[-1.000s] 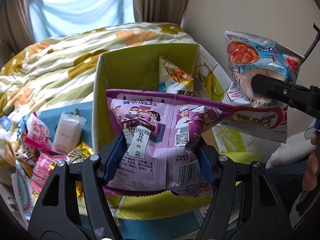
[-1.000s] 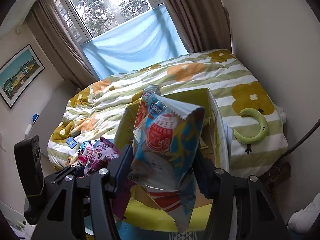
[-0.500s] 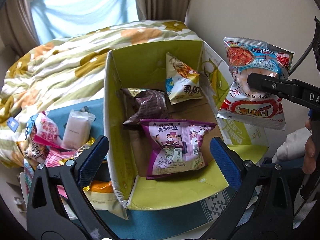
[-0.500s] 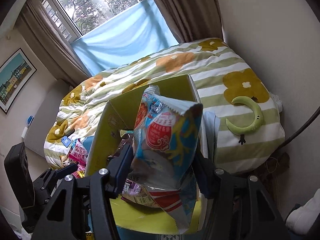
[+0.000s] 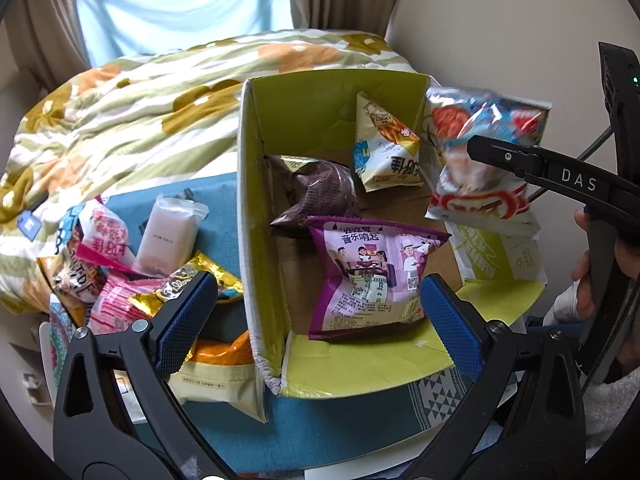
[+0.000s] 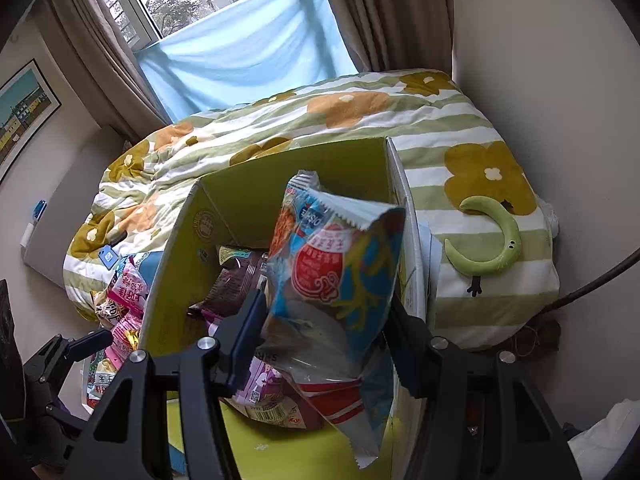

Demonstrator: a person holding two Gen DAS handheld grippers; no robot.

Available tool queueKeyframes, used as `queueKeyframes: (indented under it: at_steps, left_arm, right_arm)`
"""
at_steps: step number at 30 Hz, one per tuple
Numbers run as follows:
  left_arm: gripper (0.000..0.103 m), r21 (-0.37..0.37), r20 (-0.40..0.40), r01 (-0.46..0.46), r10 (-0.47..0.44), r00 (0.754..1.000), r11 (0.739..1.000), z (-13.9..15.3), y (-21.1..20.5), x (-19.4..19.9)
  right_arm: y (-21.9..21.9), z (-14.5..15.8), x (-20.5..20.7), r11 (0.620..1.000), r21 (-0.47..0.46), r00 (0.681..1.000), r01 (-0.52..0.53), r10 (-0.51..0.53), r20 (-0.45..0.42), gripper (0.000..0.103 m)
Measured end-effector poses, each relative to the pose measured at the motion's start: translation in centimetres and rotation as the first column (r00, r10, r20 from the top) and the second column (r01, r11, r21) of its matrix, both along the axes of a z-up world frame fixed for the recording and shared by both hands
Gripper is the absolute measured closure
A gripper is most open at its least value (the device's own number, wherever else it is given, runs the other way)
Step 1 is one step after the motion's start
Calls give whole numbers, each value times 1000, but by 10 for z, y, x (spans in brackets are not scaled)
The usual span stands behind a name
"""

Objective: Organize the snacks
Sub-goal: 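Open the left tool over the box while the right tool releases the blue-red bag inside, then grasp the potato chip bag with the left tool while the right tool grasps the cream-orange bag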

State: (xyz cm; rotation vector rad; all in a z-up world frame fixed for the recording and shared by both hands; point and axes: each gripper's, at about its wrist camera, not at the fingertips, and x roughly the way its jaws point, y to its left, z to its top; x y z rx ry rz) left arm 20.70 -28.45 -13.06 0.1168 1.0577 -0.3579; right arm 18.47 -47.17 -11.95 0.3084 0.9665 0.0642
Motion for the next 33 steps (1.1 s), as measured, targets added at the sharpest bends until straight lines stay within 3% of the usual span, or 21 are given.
queueKeyframes:
  at_steps: [2,3,5,21,33]
  left_arm:
    - [2,-5,1,-9,9,1000,1000,0,4,-3]
    - [2,-6,-1,-14,14,1000,1000,0,6,-5]
    - [2,-14,0,-23,23,1000,1000,0,9,-9]
    - [2,-44,88,-94,97,991,995,37,28,-41]
    - [2,-44,150,-245,249,957,968,71,108,-64]
  right_arm:
    - [1,-2,-2,1000,-3,1000,4,-4,28,40]
    - [1,-1,-4,1000,-9,999,13,-13,46,20]
    - [2,2,-10,1000,-12,997,23,-22,80,1]
    - [6,26,-45,1000,15,987,-7,5,158,1]
    - [40,57,-59,993,31,975,-116,108,193,1]
